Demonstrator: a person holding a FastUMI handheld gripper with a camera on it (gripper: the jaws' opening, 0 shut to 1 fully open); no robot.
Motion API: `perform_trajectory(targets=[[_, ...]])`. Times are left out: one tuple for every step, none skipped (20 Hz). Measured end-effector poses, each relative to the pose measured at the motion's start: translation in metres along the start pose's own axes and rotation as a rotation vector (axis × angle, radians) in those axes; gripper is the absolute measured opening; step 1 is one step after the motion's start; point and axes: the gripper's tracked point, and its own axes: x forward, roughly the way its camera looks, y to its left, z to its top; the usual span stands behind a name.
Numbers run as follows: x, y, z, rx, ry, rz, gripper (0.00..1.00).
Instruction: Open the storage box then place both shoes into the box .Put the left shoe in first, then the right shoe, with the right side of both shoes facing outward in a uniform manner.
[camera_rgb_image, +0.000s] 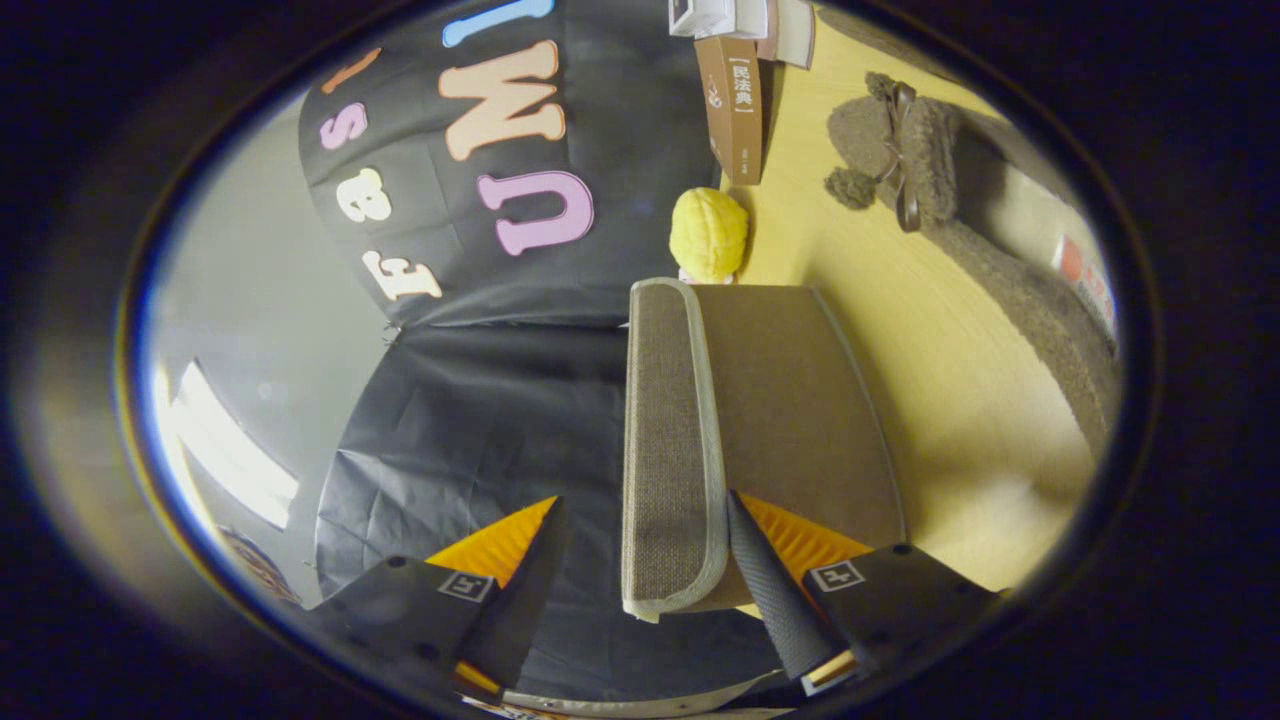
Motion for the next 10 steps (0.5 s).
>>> perform_trajectory(targets=[[-0.001,0.004,0.000,0.007,0.001,0.010,0.98],[-0.002,0.009,-0.001,0.015,-0.001,0.025,0.98],[-0.003,0.015,0.000,0.025,-0.002,0.043,0.98],[-0.004,0.021,0.000,0.037,0.001,0.065,0.98],[-0.004,0.026,0.001,0.041,-0.003,0.075,0.89],[-0.004,0.029,0.003,0.042,-0.014,0.077,0.81],[-0.003,0.035,0.003,0.042,-0.009,0.088,0.73],[-0.003,0.039,0.001,0.040,0.005,0.096,0.73],[-0.002,0.043,-0.005,0.039,0.025,0.101,0.72],[-0.001,0.047,-0.008,0.038,0.040,0.106,0.72]])
